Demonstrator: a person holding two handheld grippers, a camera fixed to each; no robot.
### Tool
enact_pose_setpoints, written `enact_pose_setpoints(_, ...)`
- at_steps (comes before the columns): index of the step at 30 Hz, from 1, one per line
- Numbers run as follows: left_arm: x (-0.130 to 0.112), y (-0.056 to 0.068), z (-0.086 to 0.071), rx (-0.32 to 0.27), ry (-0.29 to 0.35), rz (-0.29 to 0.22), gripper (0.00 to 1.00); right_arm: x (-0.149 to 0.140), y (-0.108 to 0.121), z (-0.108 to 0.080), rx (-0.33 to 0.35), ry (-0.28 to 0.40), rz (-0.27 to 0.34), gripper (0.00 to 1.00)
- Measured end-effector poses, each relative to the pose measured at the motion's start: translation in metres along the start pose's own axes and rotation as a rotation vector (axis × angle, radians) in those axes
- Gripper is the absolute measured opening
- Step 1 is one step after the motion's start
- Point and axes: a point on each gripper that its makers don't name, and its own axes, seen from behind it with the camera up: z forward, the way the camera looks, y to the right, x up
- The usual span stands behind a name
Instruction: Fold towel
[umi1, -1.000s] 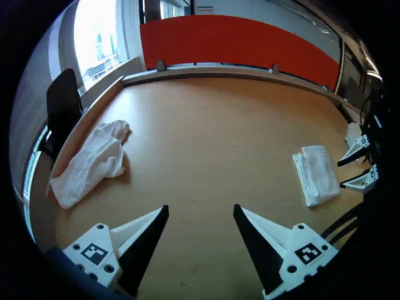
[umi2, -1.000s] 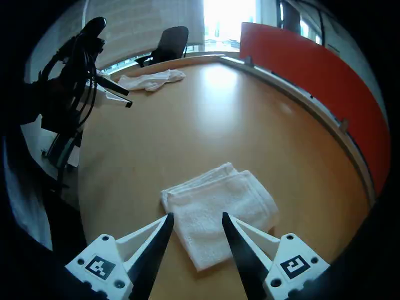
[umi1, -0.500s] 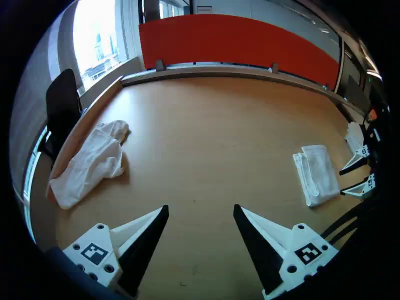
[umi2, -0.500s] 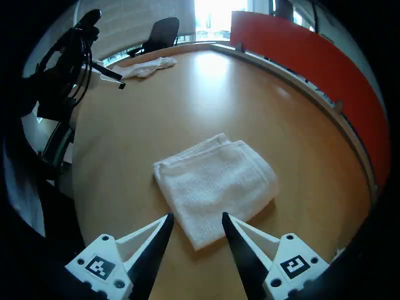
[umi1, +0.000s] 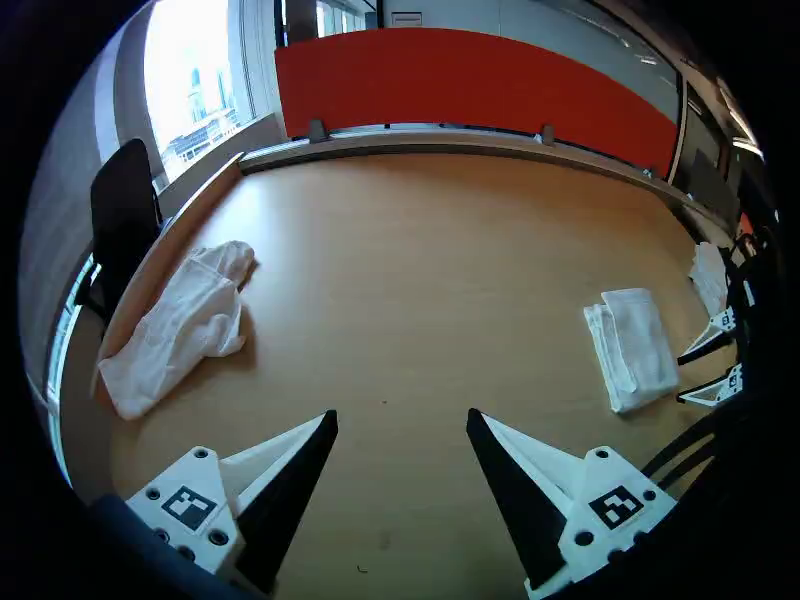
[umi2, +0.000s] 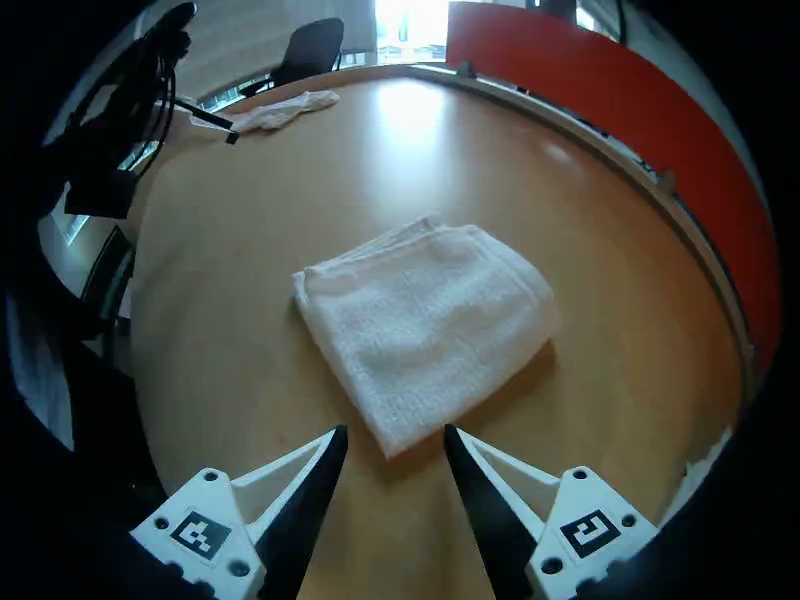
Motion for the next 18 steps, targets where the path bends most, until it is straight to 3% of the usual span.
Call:
enact_pose_setpoints(11, 0.0003, 0.0015, 0.0004, -0.002, 0.001, 0.001, 0.96, -0.0103, -0.0005, 0.0061, -0.009, -0.016, 0.020, 0.50)
enact_pose_setpoints(18, 0.0008, 0.0024, 0.0005, -0.003, 0.002, 0.000, 0.96, -0.0101, -0.0013, 0.0099, -0.008, -0.016, 0.027, 0.31)
